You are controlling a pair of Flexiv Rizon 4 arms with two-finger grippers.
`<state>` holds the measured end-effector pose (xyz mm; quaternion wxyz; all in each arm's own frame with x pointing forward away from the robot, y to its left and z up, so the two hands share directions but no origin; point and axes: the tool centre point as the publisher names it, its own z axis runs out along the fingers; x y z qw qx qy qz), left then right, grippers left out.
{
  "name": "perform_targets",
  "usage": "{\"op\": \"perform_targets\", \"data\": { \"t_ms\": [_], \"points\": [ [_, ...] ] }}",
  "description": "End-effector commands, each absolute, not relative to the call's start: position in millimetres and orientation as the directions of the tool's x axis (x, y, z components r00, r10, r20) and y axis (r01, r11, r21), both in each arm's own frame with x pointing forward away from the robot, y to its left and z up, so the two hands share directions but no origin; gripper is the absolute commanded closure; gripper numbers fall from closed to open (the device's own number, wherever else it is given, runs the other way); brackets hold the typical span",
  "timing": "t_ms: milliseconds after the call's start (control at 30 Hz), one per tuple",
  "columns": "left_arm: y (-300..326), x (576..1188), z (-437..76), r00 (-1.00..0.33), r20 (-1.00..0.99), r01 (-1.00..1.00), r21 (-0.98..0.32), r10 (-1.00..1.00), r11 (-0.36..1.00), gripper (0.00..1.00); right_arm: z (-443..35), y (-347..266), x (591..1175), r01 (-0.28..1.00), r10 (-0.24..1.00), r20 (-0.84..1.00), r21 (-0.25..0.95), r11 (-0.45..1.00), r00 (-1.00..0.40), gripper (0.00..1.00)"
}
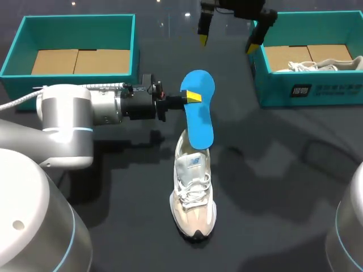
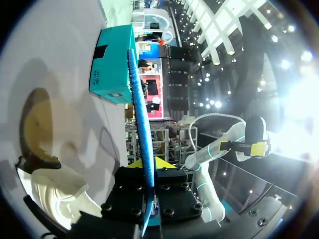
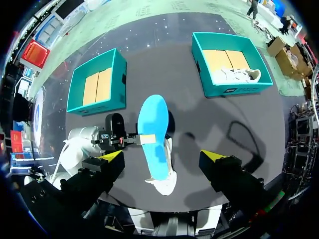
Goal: Take the shoe out of the shoebox, open the shoe tongue, remove and reinsert the insole, then place the shoe into the shoebox
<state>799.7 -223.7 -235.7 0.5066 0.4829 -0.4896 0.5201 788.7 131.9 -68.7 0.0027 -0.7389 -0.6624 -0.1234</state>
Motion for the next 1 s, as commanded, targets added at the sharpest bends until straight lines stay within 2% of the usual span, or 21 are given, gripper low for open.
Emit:
{"op": "perform_targets", "data": {
  "t_ms": [33, 433, 1000],
  "points": [
    [-224, 799, -236, -0.021, 0.998, -1.0, -0.02, 0.054, -0.009, 1.0, -78, 106, 783, 0.98, 0.886, 0.462, 0.155, -0.124, 0.039, 0.0],
    [-224, 799, -236, -0.021, 0.998, -1.0, -0.02, 0.054, -0.009, 1.0, -97, 89, 778, 0.985, 0.719, 0.695, 0.114, -0.132, 0.016, 0.0],
    [-224, 799, -236, -0.021, 0.998, -1.0, -0.02, 0.054, -0.009, 1.0, -125, 76, 777, 0.99, 0.535, 0.844, 0.062, -0.124, 0.014, 0.0]
  ]
}}
